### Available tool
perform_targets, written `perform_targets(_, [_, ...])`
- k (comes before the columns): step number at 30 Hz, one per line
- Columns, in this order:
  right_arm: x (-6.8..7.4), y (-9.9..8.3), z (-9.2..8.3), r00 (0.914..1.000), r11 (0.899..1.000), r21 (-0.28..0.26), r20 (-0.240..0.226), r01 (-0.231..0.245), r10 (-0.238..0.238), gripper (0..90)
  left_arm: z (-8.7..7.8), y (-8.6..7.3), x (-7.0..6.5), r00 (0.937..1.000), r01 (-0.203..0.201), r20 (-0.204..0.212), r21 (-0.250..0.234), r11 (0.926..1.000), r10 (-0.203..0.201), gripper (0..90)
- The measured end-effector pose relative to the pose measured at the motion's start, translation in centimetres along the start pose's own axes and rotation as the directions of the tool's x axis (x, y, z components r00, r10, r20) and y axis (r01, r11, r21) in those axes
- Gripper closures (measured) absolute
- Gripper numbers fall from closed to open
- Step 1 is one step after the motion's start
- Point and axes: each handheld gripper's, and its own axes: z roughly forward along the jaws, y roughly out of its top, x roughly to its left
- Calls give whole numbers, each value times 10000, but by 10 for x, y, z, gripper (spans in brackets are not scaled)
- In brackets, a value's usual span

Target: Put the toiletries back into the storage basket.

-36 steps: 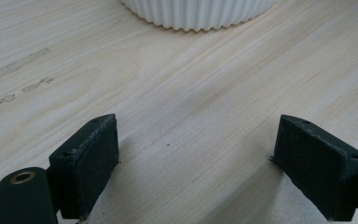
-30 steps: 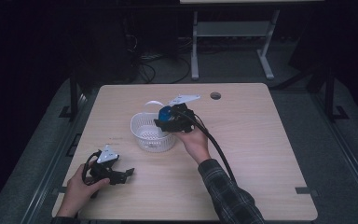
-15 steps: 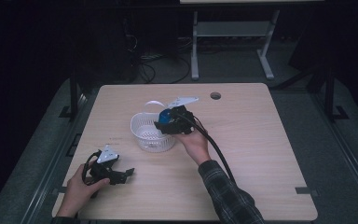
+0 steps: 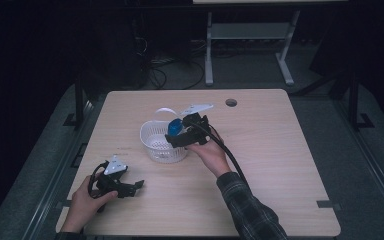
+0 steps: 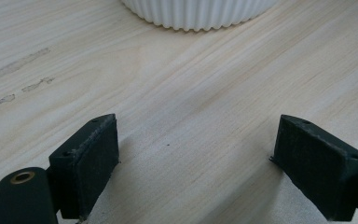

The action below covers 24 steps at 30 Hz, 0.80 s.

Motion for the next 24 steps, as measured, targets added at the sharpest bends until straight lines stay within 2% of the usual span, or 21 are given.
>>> perform_targets(7, [-7, -6, -15, 9999, 9999, -13, 93, -103, 104, 7, 0, 0, 0, 10000, -2, -12, -25, 10000, 2, 131])
perform_targets(14, [-19, -17, -35, 9992, 9990, -272, 174, -363, 368, 7, 0, 0, 0, 10000, 40, -24, -61, 10000, -40, 131])
perform_targets(24, [-31, -35, -67, 9978, 9974, -518, 406, -497, 518, 7, 0, 0, 0, 10000, 21, -28, -35, 10000, -21, 131])
